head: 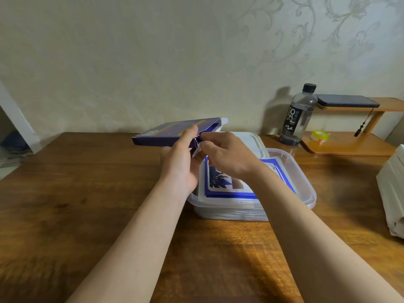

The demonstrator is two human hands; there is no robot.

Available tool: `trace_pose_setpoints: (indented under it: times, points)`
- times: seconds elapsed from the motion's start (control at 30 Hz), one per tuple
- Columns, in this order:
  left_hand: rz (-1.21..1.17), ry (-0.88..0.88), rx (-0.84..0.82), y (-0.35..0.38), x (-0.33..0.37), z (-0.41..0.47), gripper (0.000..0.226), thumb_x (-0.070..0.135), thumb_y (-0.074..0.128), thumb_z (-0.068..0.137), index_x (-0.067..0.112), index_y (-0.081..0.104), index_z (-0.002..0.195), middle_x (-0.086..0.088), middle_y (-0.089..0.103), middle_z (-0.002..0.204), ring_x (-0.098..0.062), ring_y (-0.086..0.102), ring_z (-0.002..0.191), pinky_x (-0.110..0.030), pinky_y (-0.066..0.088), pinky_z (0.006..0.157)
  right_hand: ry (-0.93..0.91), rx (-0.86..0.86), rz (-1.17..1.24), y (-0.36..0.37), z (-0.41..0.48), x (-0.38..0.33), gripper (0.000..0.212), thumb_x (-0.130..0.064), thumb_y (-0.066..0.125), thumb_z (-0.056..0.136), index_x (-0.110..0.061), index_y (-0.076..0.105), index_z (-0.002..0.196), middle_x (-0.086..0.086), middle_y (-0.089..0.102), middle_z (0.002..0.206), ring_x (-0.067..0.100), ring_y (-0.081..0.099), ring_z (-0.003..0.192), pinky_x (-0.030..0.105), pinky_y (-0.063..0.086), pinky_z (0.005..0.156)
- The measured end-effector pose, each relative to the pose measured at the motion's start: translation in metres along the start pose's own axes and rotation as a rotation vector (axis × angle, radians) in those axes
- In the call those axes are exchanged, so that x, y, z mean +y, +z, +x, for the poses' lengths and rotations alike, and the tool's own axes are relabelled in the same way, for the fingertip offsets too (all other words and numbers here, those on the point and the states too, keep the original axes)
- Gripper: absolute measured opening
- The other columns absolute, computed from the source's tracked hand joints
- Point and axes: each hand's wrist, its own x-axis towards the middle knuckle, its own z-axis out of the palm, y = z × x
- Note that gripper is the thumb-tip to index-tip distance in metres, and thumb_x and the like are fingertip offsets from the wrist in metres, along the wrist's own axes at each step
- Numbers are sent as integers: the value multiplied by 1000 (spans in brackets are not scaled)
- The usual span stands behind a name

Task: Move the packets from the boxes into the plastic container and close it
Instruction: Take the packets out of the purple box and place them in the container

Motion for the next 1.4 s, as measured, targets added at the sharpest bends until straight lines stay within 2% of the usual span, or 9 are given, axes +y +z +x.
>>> trace_pose_setpoints:
  times: [0.07, 0.2, 0.37, 0.63, 0.97, 1.17, 1.23, 1.33, 1.4]
  points:
    - [-6, -20, -13, -1, 2, 0, 50, 13, 80, 84, 1, 60, 128, -25, 71, 115, -34, 76, 88, -41, 64, 71, -22, -29, -48, -3, 0, -1, 26, -22, 50, 95, -20, 75, 103, -15, 69, 72, 15, 63, 73, 22, 51, 70]
    - [-21, -37, 15, 0, 2, 4, 46, 4, 75, 84, -6, 60, 126, -24, 69, 106, -27, 70, 74, -31, 60, 63, -118, -27, -269, -4, 2, 6, 21, -27, 54, 94, -33, 71, 104, 1, 71, 75, 18, 63, 70, 35, 54, 73]
    - [22, -36, 41, -1, 0, 4, 41, -1, 73, 82, -12, 62, 120, -19, 68, 88, -22, 69, 60, -28, 55, 53, -254, 64, -455, -5, 7, 14, 18, -35, 63, 92, -36, 74, 106, -1, 68, 85, 18, 61, 75, 41, 54, 72]
    - [44, -10, 44, -2, -2, 5, 53, -1, 75, 81, -13, 55, 128, -18, 64, 85, -18, 69, 56, -28, 56, 56, -424, 270, -514, 8, 7, 21, 26, -31, 60, 81, -18, 80, 90, 5, 54, 82, 26, 53, 72, 41, 52, 55]
    - [9, -2, 49, 1, -1, 1, 50, -10, 68, 83, -12, 52, 130, -19, 64, 86, -19, 69, 53, -30, 58, 54, -535, 226, -591, -11, 6, 15, 20, -23, 62, 82, -12, 79, 83, 8, 63, 84, 32, 58, 79, 34, 44, 57]
    - [-43, -6, 48, -1, -1, 4, 52, -9, 71, 83, -8, 54, 132, -20, 67, 107, -24, 73, 72, -28, 58, 57, -617, 316, -512, -25, 5, 21, 8, -18, 70, 86, -15, 77, 89, 1, 74, 87, 30, 62, 77, 43, 52, 70]
    - [-47, -13, 54, -2, -1, 5, 52, -8, 72, 83, -10, 54, 132, -22, 68, 112, -29, 73, 85, -28, 59, 59, -585, 369, -428, -32, 2, 19, 8, -16, 70, 89, -12, 76, 92, 1, 74, 87, 26, 64, 79, 38, 52, 72]
    - [-62, -4, 52, -2, -2, 4, 48, -7, 72, 83, -11, 57, 129, -27, 67, 122, -33, 71, 99, -28, 59, 61, -465, 438, -242, -44, -1, 18, 6, -13, 68, 93, -9, 73, 94, 1, 73, 86, 16, 63, 80, 15, 45, 70]
    - [-83, 4, 52, -2, -1, 4, 49, -6, 72, 83, -10, 57, 129, -26, 66, 124, -33, 71, 102, -28, 58, 61, -393, 501, -153, -52, 0, 21, 6, -14, 66, 94, -9, 69, 92, 1, 71, 83, 15, 62, 79, 17, 45, 70]
